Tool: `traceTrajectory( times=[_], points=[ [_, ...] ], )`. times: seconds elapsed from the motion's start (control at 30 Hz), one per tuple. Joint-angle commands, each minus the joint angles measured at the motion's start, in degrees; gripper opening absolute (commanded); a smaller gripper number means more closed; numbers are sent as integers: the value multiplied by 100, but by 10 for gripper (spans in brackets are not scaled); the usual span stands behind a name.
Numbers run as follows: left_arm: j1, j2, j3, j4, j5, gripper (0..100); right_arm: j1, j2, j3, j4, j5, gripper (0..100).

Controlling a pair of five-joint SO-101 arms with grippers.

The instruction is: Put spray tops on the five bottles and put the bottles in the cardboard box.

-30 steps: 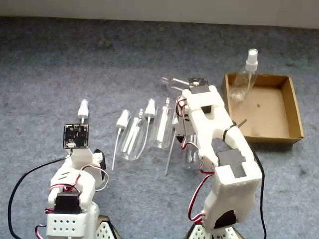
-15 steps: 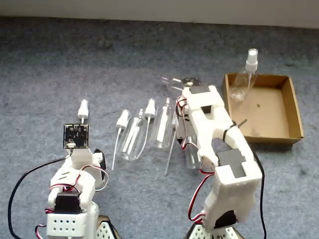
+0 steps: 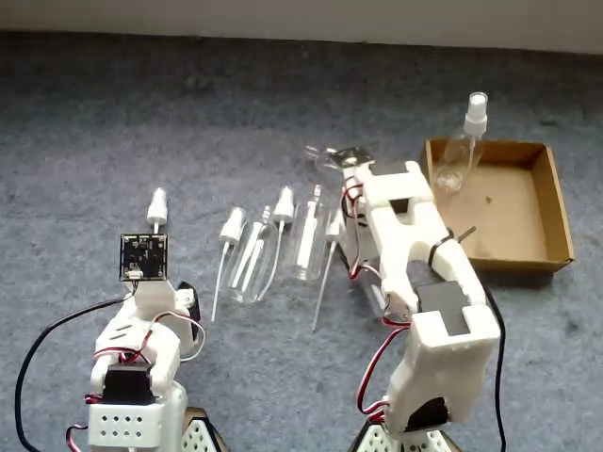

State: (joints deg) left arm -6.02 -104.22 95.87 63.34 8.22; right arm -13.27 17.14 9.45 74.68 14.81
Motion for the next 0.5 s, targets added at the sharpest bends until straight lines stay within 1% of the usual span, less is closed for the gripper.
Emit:
traceTrajectory(
  times=[0.0, 0.07, 0.47],
  points=[
    [92, -40, 127, -88, 0, 7, 92, -110, -286, -22, 53, 228],
    [92, -40, 127, -88, 0, 7, 92, -110, -286, -22, 53, 248],
    [92, -40, 127, -88, 0, 7, 66, -92, -400, -75, 53, 253]
  ],
)
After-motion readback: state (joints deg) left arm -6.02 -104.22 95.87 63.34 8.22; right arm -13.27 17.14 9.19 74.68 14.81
